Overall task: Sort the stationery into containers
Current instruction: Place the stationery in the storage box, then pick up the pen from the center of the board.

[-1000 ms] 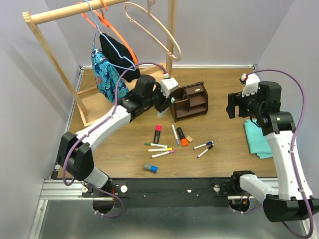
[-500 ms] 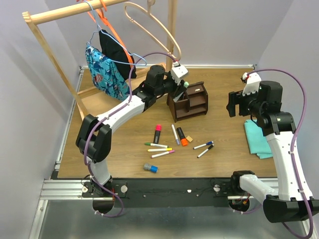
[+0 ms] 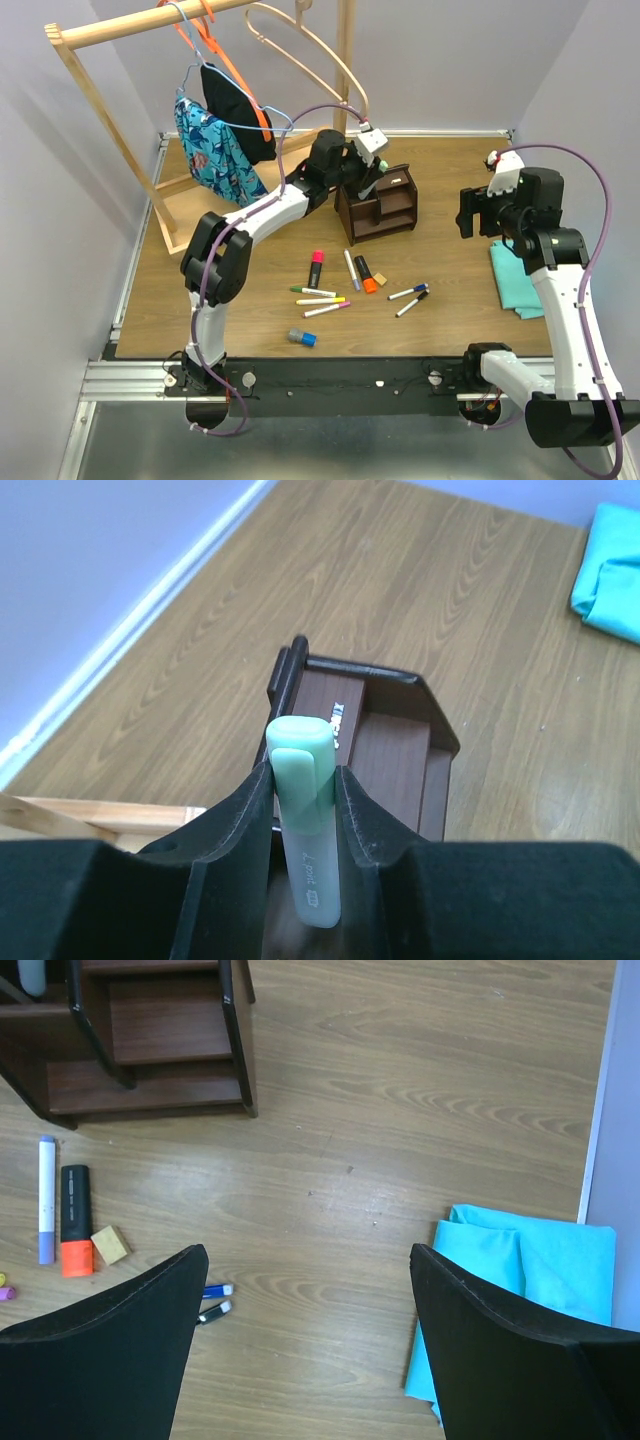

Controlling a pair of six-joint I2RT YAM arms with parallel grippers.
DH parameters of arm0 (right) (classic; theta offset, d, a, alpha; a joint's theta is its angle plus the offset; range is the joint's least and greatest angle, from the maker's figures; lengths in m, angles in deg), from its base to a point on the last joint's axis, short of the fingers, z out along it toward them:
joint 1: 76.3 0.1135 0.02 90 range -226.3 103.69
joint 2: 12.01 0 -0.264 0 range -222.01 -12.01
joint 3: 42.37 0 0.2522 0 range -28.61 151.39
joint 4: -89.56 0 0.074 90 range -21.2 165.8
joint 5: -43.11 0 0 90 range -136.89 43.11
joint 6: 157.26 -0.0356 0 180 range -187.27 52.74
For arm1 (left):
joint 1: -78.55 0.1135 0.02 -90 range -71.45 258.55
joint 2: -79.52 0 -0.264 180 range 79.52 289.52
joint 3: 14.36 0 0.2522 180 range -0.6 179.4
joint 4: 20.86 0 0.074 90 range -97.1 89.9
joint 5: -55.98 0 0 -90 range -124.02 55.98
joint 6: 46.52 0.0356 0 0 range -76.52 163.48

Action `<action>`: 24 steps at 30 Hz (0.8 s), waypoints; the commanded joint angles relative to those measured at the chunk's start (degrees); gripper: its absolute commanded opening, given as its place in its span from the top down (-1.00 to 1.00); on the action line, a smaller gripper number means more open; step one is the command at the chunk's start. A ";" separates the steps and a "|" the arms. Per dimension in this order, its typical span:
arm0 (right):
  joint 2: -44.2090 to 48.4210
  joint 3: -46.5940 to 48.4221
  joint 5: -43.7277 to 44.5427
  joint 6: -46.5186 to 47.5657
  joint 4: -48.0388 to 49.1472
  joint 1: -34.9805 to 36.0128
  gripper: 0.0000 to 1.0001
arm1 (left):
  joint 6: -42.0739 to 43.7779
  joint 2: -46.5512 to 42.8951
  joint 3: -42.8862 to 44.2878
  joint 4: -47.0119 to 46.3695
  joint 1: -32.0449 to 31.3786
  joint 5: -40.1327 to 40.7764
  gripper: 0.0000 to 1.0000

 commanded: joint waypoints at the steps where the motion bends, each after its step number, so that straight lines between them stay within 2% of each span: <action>1: 1.40 -1.90 -0.29 -0.86 1.86 -0.29 -0.79 | 0.44 2.37 2.45 -1.27 0.68 1.42 1.00; 3: 1.66 -2.51 -0.55 -1.03 1.95 -0.29 -0.79 | 0.35 2.02 2.19 -1.10 0.85 2.12 1.00; 6: 2.28 -3.48 -0.73 -1.04 2.21 -0.38 -0.79 | -0.35 0.53 1.31 -0.57 0.94 3.18 0.53; 7: 2.45 -4.00 -0.82 -1.12 2.39 -0.38 -0.80 | -0.35 0.09 1.05 -0.22 0.94 3.27 0.30; 9: 2.72 -4.45 -0.99 -1.39 2.83 -0.38 -0.80 | -0.18 -1.66 0.52 1.01 0.94 3.35 0.18; 10: 2.81 -4.62 -1.25 -1.47 3.00 -0.38 -0.81 | -0.18 -2.46 0.34 1.53 0.94 3.27 0.02; 13: 3.07 -5.41 -1.87 -1.91 3.62 -0.38 -0.82 | -0.09 -5.88 -1.50 2.94 0.94 3.62 -0.22; 16: 3.60 -6.47 -2.31 -2.35 4.67 -0.38 -0.82 | 0.44 -9.66 -3.61 5.05 0.94 4.14 -0.37; 19: 4.12 -6.73 -2.92 -2.79 5.38 -0.38 -0.82 | 0.27 -15.10 -5.72 9.26 0.86 5.28 -0.39; 24: 5.35 -6.91 -2.66 -2.62 4.85 -0.38 -0.82 | 0.61 -25.57 -14.04 26.12 0.94 9.94 -0.39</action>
